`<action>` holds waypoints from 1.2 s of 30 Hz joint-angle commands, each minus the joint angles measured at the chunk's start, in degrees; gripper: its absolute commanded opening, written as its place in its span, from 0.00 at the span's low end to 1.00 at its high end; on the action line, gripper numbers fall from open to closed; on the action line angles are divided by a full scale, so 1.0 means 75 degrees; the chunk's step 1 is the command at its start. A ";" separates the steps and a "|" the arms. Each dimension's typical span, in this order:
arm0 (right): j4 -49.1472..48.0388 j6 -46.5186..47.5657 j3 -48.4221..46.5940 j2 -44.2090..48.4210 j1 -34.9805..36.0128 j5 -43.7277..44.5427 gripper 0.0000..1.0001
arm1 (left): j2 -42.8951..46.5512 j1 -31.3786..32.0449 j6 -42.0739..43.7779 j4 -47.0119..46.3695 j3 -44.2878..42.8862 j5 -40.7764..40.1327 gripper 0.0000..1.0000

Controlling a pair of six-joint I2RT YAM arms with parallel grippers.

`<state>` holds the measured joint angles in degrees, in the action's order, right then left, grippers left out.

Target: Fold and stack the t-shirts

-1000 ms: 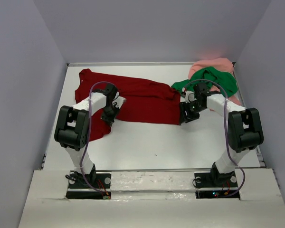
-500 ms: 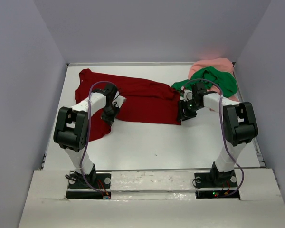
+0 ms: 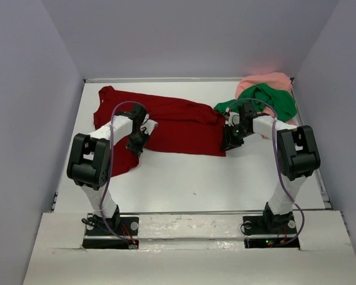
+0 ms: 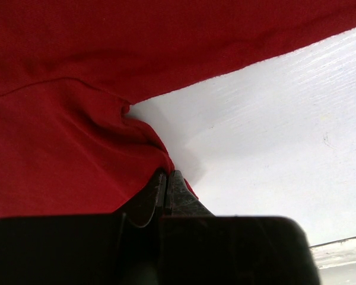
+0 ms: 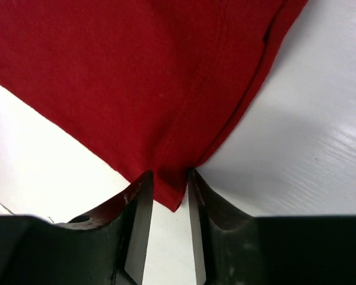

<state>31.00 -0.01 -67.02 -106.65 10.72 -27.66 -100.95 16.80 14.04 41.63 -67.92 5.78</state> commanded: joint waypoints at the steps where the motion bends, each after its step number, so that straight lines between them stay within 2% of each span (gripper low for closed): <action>1: 0.0190 0.0025 0.0276 -0.0100 0.0164 0.0125 0.33 | 0.0393 0.0022 0.0038 0.0262 -0.0237 0.0084 0.00; 2: 0.0202 0.0025 0.0300 -0.0089 0.0164 0.0149 0.31 | 0.0393 0.0034 0.0049 0.0251 -0.0249 0.0085 0.00; 3: 0.0214 0.0025 0.0311 -0.0077 0.0164 0.0149 0.23 | 0.0405 0.0045 0.0038 0.0251 -0.0249 0.0085 0.00; 5: 0.0272 0.0025 0.0346 -0.0042 0.0164 0.0114 0.14 | 0.0416 0.0034 0.0038 0.0262 -0.0237 0.0096 0.00; 6: 0.0284 0.0025 0.0347 -0.0042 0.0164 0.0056 0.00 | 0.0417 0.0045 0.0049 0.0239 -0.0237 0.0085 0.00; 13: 0.0272 0.0048 0.0125 0.0286 0.0164 -0.0319 0.00 | 0.0627 0.0034 0.0038 -0.0240 -0.0213 0.0155 0.00; 22: 0.0167 -0.0279 -0.0952 0.0779 0.0164 -0.0776 0.00 | 0.0932 0.0010 -0.0091 -0.0242 -0.1256 0.0143 0.00; 29: 0.0085 -0.0596 -0.2123 0.0416 0.0164 -0.0964 0.00 | 0.0921 -0.0188 -0.0033 -0.0312 -0.2005 -0.0559 0.00; 36: -0.0114 -0.0783 -0.3307 -0.0508 0.0164 -0.0906 0.00 | 0.0640 -0.0481 0.0084 -0.0815 -0.2580 -0.1262 0.00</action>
<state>32.12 -4.71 -86.85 -106.80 11.38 -33.80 -96.53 14.37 13.87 38.39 -83.57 0.45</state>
